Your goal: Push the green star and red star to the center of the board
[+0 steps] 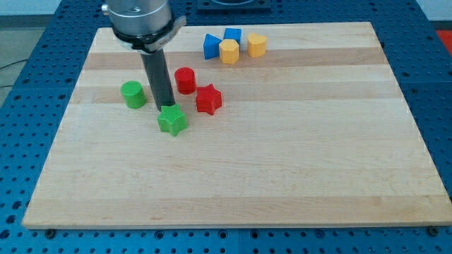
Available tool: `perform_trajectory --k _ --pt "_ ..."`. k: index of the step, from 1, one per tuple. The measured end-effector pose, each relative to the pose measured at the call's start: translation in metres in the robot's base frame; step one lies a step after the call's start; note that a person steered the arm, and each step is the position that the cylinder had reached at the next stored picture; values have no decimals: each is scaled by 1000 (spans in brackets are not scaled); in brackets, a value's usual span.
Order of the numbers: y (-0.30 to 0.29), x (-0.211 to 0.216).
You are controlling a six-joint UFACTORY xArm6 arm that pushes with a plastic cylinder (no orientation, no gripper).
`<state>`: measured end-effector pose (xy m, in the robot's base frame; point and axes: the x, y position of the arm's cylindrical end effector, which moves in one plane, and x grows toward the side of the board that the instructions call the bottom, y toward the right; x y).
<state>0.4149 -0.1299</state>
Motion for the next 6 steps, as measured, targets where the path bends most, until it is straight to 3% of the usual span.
perform_trajectory --k 1,2,3,4,5,6 --pt "-28 16" --pt "-31 74" --pt "31 82" --pt "33 50" --pt "27 95" --pt "-13 73"
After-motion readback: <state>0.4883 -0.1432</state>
